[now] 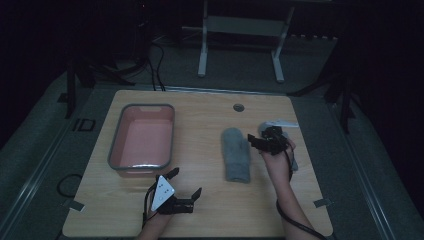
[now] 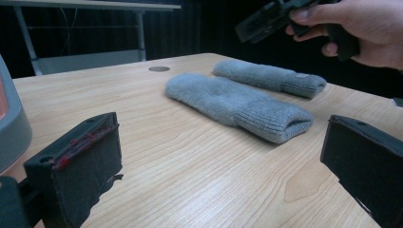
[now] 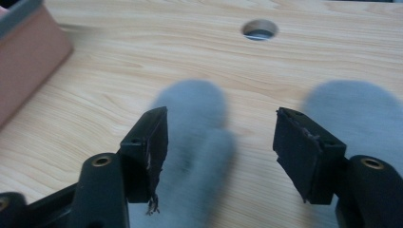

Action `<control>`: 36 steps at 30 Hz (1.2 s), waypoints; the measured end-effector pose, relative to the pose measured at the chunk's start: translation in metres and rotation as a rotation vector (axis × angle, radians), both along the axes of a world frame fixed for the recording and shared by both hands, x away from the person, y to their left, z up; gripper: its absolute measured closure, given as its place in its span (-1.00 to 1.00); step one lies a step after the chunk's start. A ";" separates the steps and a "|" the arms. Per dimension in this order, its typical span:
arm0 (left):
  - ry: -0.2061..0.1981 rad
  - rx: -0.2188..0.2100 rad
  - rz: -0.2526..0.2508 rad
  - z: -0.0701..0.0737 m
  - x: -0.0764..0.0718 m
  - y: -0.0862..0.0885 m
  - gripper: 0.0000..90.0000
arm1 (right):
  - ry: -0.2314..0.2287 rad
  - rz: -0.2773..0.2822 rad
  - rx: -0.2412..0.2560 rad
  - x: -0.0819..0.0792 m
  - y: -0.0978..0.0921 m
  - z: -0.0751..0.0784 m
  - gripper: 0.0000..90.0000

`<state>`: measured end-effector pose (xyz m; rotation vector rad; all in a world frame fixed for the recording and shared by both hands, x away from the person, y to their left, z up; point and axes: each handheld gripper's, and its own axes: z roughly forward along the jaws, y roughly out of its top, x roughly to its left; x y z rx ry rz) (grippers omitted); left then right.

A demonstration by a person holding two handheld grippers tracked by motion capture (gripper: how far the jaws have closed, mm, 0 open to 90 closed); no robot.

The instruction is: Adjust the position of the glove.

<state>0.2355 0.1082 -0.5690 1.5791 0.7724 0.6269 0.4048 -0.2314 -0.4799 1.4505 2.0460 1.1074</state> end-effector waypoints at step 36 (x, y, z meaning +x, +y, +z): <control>0.001 -0.004 0.005 0.000 0.000 0.000 -1.00 | 0.057 -0.134 -0.146 0.016 -0.075 -0.070 0.28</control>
